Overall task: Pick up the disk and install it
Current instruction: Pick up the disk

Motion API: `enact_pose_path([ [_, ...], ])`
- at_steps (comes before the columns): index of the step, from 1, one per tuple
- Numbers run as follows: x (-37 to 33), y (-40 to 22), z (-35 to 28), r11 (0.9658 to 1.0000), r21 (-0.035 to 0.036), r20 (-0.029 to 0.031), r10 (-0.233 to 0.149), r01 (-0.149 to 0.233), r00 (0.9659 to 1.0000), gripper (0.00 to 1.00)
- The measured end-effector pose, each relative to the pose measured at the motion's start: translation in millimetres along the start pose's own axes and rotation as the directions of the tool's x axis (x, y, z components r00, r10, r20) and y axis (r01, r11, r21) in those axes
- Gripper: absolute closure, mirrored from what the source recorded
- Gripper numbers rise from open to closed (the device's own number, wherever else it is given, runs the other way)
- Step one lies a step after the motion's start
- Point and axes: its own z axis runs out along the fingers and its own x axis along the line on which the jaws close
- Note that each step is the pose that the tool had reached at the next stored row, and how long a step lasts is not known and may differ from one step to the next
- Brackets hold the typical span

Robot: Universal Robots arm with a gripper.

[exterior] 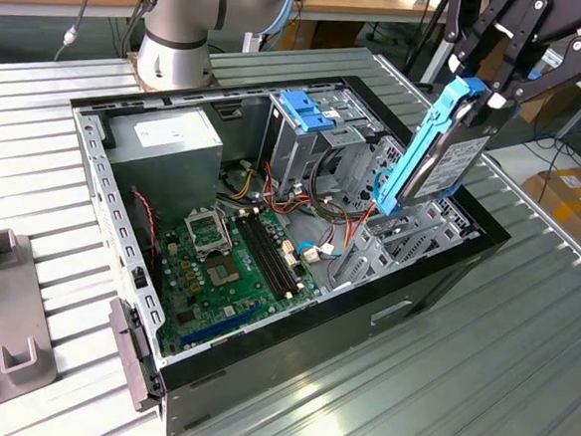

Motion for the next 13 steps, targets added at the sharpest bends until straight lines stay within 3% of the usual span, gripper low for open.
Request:
enact_pose_path([
  [10,0.3,-0.3,1.3,1.0,0.0001,0.0,0.007,-0.007,1.0,0.63],
  [13,0.3,-0.2,4.3,1.0,0.0001,0.0,0.007,-0.007,1.0,0.63],
])
